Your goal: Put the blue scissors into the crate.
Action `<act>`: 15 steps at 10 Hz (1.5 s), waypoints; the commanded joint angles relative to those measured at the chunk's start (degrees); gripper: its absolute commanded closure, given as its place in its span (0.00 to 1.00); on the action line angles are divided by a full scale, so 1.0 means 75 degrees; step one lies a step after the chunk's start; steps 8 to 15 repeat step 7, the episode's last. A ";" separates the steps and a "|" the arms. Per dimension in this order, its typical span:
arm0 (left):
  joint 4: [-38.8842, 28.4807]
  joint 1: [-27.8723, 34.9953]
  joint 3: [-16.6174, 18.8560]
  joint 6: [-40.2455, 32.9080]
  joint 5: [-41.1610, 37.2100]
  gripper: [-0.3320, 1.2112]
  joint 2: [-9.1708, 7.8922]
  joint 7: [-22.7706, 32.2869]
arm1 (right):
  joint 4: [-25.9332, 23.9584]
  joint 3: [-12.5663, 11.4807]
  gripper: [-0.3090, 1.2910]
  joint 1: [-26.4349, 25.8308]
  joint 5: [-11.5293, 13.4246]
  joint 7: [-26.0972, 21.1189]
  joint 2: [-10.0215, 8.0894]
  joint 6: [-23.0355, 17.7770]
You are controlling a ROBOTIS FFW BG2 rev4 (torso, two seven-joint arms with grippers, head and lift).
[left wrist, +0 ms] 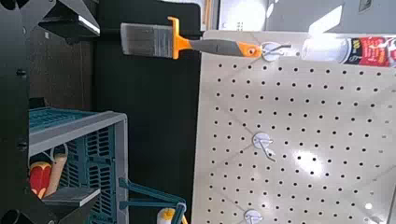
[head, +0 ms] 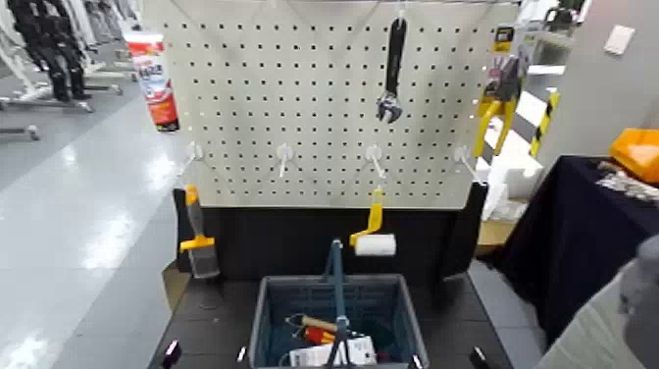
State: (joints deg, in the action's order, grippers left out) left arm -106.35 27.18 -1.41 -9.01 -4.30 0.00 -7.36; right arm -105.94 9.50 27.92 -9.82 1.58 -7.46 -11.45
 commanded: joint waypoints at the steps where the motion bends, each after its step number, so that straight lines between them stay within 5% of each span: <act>1: 0.0000 0.0126 -0.0117 -0.0170 -0.0001 0.29 0.0187 0.0220 | -0.0207 -0.0071 0.29 0.0121 0.0231 -0.0105 0.0034 0.0214; 5: 0.0000 0.0091 -0.0175 -0.0076 -0.0001 0.29 0.0094 0.0184 | -0.0465 -0.0060 0.30 0.0168 0.0641 -0.0351 0.0022 0.0496; 15: -0.0011 0.0079 -0.0187 -0.0065 -0.0001 0.29 0.0070 0.0196 | -0.0535 -0.0060 0.30 0.0179 0.0641 -0.0363 0.0022 0.0648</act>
